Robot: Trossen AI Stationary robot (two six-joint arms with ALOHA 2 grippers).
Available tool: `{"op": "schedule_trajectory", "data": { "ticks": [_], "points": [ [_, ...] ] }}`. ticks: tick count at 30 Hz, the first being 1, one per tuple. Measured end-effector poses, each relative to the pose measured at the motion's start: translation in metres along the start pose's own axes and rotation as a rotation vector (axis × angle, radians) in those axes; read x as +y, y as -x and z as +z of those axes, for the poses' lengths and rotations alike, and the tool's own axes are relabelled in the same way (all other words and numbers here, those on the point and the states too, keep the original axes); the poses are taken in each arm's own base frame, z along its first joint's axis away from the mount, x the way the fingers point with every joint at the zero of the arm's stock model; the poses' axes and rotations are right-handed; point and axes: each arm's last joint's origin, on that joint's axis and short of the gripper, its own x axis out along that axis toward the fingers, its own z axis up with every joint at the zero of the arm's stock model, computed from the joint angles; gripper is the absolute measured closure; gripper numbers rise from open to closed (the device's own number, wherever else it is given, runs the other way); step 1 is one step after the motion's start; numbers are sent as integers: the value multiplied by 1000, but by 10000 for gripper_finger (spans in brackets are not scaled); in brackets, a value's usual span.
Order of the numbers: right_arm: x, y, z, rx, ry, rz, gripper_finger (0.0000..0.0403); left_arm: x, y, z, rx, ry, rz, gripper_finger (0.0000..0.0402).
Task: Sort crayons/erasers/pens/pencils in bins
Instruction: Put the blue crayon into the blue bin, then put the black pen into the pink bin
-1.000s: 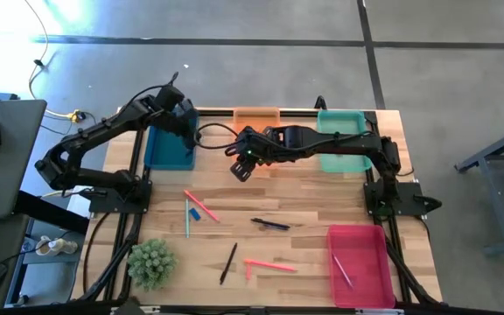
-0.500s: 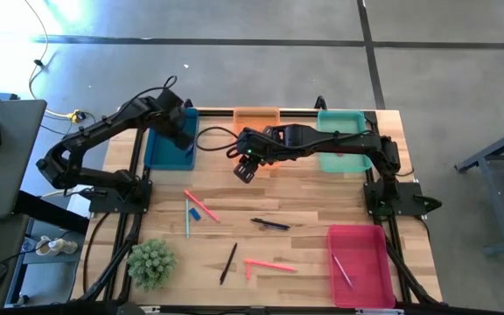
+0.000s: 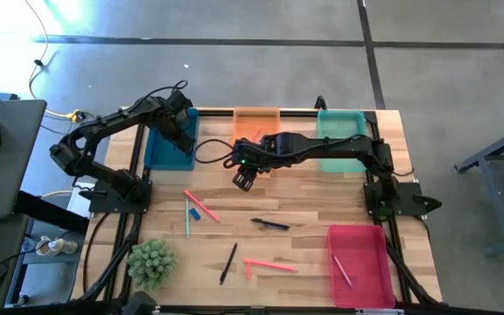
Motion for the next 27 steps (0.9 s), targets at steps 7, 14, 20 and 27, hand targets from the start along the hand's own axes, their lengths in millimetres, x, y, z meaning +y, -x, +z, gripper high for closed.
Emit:
{"op": "schedule_trajectory", "data": {
  "ticks": [7,14,20,27],
  "points": [
    [7,-10,-4,28,-11,3,222,0,-11,4,47,-28,1,359],
    [11,-13,-7,41,-31,1,222,0,-12,5,42,-50,6,322],
    [15,-12,-9,41,-36,5,222,0,-12,5,43,-76,23,281],
    [27,-19,-18,68,-3,8,222,1,5,9,56,-115,34,259]
  ]
}}
